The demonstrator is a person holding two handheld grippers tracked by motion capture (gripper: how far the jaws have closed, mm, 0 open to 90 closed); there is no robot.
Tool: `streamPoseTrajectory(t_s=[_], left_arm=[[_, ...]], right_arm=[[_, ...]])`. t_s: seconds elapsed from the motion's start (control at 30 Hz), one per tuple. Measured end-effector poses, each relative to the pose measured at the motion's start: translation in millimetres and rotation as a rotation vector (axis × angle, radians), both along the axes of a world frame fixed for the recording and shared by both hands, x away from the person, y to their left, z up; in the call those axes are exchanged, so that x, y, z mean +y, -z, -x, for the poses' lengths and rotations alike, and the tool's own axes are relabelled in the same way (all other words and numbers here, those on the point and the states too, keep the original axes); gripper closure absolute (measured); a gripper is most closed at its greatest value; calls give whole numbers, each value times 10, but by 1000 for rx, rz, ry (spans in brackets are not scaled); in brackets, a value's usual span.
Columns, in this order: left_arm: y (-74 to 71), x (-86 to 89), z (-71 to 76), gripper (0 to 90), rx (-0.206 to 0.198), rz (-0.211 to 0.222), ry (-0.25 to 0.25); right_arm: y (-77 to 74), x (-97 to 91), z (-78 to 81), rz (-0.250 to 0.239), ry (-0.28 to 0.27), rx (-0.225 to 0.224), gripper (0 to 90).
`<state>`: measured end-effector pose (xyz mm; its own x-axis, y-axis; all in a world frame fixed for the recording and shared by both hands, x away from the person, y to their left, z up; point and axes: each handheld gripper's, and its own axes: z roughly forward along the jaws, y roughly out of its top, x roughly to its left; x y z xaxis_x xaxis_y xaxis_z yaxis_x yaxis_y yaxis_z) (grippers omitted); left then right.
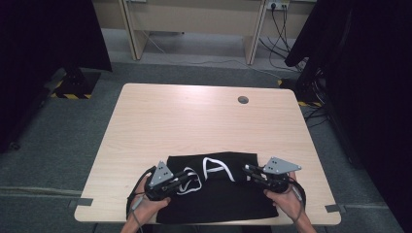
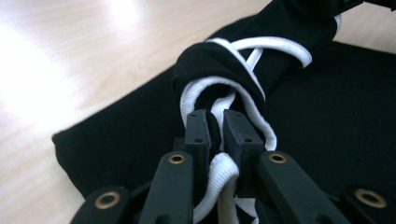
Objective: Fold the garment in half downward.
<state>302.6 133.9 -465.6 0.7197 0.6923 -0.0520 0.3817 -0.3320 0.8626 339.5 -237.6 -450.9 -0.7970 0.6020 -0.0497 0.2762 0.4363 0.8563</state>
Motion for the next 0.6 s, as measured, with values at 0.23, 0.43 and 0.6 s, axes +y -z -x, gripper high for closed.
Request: streamPoseTrajectory(t_s=[0.23, 0.43, 0.6], left_arm=[[93, 58, 123, 641, 56, -39, -8], [168, 84, 103, 594, 96, -73, -26], [160, 38, 44, 598, 100, -112, -32]], right_arm=[[132, -99, 118, 30, 24, 74, 801], [212, -103, 115, 73, 30, 120, 791], [227, -59, 86, 102, 38, 121, 785]])
